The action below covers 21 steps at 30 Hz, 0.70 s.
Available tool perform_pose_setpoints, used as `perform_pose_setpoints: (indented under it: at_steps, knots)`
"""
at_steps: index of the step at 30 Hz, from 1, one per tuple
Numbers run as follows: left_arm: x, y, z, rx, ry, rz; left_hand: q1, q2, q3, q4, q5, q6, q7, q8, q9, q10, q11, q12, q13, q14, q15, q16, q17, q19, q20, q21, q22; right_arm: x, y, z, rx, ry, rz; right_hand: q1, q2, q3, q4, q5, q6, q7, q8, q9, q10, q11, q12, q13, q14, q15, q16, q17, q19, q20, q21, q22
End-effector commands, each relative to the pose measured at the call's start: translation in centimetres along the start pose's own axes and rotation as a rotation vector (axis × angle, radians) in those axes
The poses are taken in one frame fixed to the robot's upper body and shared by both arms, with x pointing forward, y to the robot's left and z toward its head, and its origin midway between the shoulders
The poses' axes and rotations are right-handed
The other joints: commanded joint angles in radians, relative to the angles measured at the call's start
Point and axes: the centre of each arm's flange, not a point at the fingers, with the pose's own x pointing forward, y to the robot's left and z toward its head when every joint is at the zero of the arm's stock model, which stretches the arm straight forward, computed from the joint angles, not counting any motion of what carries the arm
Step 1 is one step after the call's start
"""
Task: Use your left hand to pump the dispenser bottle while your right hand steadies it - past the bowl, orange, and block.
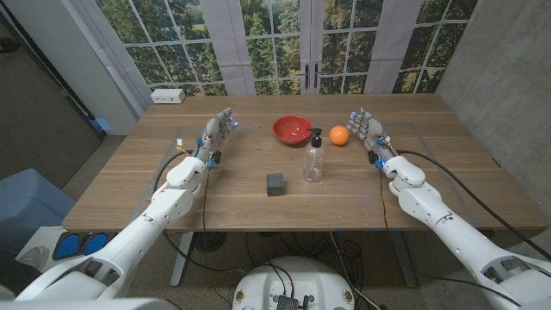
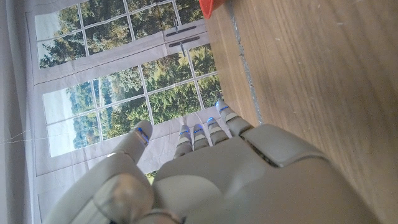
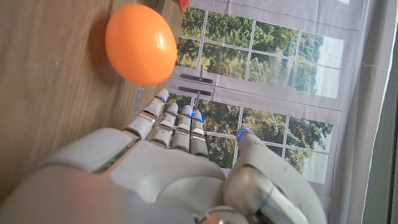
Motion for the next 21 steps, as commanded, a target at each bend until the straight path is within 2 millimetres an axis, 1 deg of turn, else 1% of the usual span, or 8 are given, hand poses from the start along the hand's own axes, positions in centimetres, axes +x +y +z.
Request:
perform_pose_setpoints:
  at_steps: [1,5,8,10,12,14,16,21]
  knots:
    - [0.1,-0.4,1.1,-0.009,-0.025,0.005,0.008,0.038,0.007,-0.002,0.008,0.006,-0.001,0.006,0.002,-0.006,-0.006,0.004,0.002,-0.002,-0.045,0.003,0.001,0.009,-0.059,0.005,0.001,1.0,-1.0,-1.9,0.143,-0.020,0.069,-0.011,0.015,0.009,0.011,0.006,0.006,-0.002,0.005,0.005,0.002,-0.001,0.004,0.001,-0.003,-0.014,0.005,0.005,-0.001,-0.020,-0.003,0.003]
    - [0.4,-0.4,1.1,-0.002,-0.042,0.001,0.009,0.038,0.007,-0.004,0.008,0.005,-0.001,0.005,0.002,-0.007,-0.005,0.004,0.002,-0.003,-0.046,0.002,0.001,0.008,-0.056,0.004,0.001,0.9,-1.5,-1.5,0.136,-0.036,0.052,-0.018,0.015,0.011,0.018,0.007,0.006,-0.001,0.006,0.005,0.002,0.000,0.004,0.000,-0.004,-0.013,0.006,0.007,-0.002,-0.028,-0.006,0.003]
    - [0.5,-0.4,1.0,-0.022,-0.051,0.004,0.008,0.038,0.007,-0.005,0.008,0.005,-0.001,0.005,0.002,-0.007,-0.006,0.004,0.002,-0.003,-0.046,0.002,0.001,0.008,-0.056,0.004,0.001,0.6,-1.6,-1.3,0.137,-0.058,0.037,-0.023,0.014,0.012,0.022,0.007,0.007,0.001,0.006,0.005,0.003,0.001,0.005,-0.001,-0.004,-0.012,0.007,0.008,-0.002,-0.029,-0.008,0.003]
    - [0.5,-0.4,1.2,-0.006,-0.045,-0.002,0.008,0.038,0.008,-0.005,0.008,0.005,-0.001,0.005,0.002,-0.007,-0.006,0.004,0.002,-0.003,-0.046,0.002,0.001,0.008,-0.056,0.003,0.001,0.3,-1.6,-1.1,0.133,-0.069,0.029,-0.026,0.013,0.012,0.024,0.008,0.008,0.003,0.006,0.005,0.004,0.002,0.005,-0.002,-0.003,-0.012,0.007,0.009,-0.001,-0.029,-0.008,0.002]
    - [0.6,-0.4,1.2,-0.010,-0.049,0.000,0.008,0.038,0.008,-0.006,0.008,0.004,-0.001,0.005,0.002,-0.008,-0.005,0.004,0.002,-0.003,-0.046,0.002,0.001,0.008,-0.055,0.003,0.001,0.0,-1.4,-1.1,0.122,-0.080,0.009,-0.031,0.009,0.012,0.028,0.007,0.010,0.005,0.007,0.005,0.007,0.006,0.006,-0.002,0.000,-0.006,0.009,0.009,-0.001,-0.027,-0.010,0.002]
    - [0.6,-0.3,1.2,-0.014,-0.049,0.002,0.008,0.038,0.008,-0.007,0.008,0.004,-0.001,0.005,0.002,-0.007,-0.004,0.004,0.002,-0.003,-0.046,0.002,0.001,0.009,-0.055,0.003,0.001,-0.2,-1.3,-1.1,0.126,-0.077,0.020,-0.038,0.007,0.012,0.032,0.007,0.014,0.009,0.008,0.005,0.011,0.012,0.008,-0.003,0.006,0.002,0.011,0.010,0.002,-0.016,-0.011,0.002]
    - [0.8,-0.4,1.2,-0.015,-0.054,-0.001,0.008,0.037,0.008,-0.008,0.008,0.004,-0.001,0.005,0.002,-0.007,-0.005,0.004,0.002,-0.003,-0.046,0.002,0.000,0.009,-0.052,0.002,0.001,-0.4,-1.2,-1.1,0.113,-0.077,0.004,-0.040,0.005,0.012,0.031,0.007,0.016,0.011,0.009,0.005,0.014,0.016,0.009,-0.004,0.006,0.005,0.012,0.010,0.002,-0.010,-0.012,0.002]
    - [0.9,-0.4,1.3,-0.010,-0.056,-0.010,0.007,0.036,0.008,-0.009,0.008,0.005,0.000,0.005,0.002,-0.006,-0.005,0.005,0.002,-0.001,-0.046,0.003,0.000,0.010,-0.050,0.002,0.001,-1.2,-0.7,-1.0,0.089,-0.091,-0.014,-0.041,0.000,0.011,0.027,0.007,0.018,0.012,0.009,0.005,0.015,0.019,0.009,-0.005,0.007,0.010,0.013,0.010,0.004,-0.007,-0.014,0.002]
